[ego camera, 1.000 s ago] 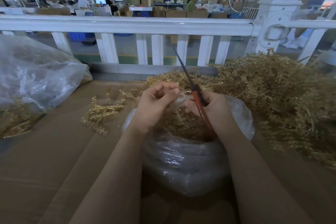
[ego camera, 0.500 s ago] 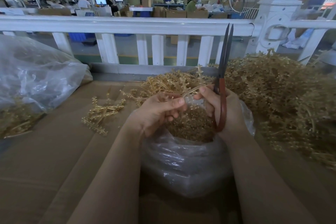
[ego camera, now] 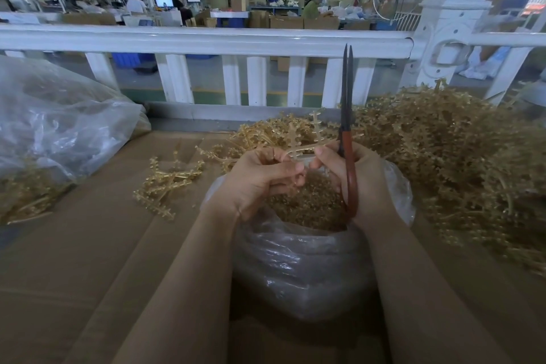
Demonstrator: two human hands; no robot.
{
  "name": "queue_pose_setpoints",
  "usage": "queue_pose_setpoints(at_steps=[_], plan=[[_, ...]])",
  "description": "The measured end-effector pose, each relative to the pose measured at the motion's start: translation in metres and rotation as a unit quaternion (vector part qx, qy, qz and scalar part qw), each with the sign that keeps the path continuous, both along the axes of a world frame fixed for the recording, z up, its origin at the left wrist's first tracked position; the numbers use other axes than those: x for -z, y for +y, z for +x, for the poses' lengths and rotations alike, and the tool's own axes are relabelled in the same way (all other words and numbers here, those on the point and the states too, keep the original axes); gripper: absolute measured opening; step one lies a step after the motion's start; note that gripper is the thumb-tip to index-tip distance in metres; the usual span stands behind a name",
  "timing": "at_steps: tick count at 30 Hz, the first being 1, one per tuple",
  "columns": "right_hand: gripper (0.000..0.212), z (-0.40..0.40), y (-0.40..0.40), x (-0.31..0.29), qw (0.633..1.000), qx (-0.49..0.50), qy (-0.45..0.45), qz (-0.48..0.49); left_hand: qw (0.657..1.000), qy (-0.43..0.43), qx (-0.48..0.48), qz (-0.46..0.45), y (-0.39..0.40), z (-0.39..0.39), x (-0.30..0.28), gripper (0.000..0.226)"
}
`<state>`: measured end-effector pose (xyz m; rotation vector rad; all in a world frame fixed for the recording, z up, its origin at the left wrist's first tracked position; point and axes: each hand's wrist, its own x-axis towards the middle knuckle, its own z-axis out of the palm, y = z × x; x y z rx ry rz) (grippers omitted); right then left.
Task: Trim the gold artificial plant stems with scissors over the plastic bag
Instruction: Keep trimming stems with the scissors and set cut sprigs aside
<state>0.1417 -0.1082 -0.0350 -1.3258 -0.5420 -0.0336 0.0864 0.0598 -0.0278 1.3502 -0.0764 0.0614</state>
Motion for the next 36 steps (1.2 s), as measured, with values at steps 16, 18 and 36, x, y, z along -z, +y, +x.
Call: queue_pose_setpoints(at_steps=[16, 18, 36], plan=[[0.025, 0.004, 0.002, 0.007, 0.978, 0.099, -0.077, -0.170, 0.970, -0.005, -0.151, -0.193, 0.010, 0.006, 0.002, 0.014], [0.025, 0.003, 0.003, 0.008, 0.967, 0.106, -0.100, -0.210, 0.965, -0.014, -0.152, -0.213, 0.010, 0.006, 0.002, 0.016], [0.054, 0.001, 0.003, 0.012, 0.857, 0.198, -0.252, -0.403, 0.951, -0.109, -0.195, -0.213, 0.008, 0.007, -0.002, 0.018]])
